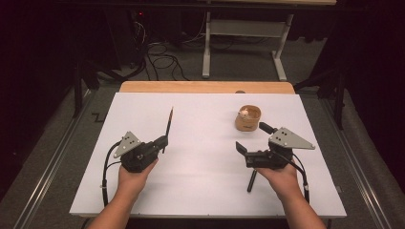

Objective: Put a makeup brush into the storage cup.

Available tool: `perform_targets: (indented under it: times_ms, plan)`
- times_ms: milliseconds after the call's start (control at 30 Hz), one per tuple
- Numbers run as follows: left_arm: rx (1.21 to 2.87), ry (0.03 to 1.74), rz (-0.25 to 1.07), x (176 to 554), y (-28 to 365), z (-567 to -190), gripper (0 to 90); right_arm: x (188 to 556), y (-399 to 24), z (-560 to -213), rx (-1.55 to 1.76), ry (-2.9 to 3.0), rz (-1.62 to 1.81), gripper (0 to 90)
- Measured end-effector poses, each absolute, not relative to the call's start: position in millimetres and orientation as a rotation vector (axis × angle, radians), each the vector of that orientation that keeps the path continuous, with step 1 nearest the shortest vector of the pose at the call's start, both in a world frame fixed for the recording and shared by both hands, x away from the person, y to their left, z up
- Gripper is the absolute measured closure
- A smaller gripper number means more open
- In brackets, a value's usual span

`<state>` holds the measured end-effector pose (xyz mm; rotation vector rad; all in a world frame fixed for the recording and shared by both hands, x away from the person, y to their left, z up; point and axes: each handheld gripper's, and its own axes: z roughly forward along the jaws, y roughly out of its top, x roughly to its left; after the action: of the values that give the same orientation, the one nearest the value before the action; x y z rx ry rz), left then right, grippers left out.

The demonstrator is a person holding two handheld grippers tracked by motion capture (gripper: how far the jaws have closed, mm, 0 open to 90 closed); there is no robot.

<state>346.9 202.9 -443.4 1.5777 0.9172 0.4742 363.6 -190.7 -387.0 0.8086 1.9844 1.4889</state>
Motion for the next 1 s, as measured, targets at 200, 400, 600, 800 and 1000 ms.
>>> perform_targets:
  times_ms: [200, 400, 600, 800, 1000]
  plan:
    - [1.574, 0.912, 0.477, 346, 203, -442, 84.0, 368, -175, -380, 0.785, 1.989, 1.515, 0.4]
    - [1.563, 0.906, 0.475, 347, 201, -439, 84.0, 371, -159, -374, 0.768, 1.996, 1.55, 0.4]
    - [1.587, 0.886, 0.486, 351, 191, -436, 84.0, 375, -148, -379, 0.765, 2.005, 1.569, 0.4]
    - [1.592, 0.871, 0.49, 354, 182, -429, 84.0, 376, -149, -385, 0.787, 2.013, 1.579, 0.3]
    - [1.593, 0.831, 0.482, 360, 161, -422, 84.0, 375, -158, -389, 0.802, 2.006, 1.593, 0.3]
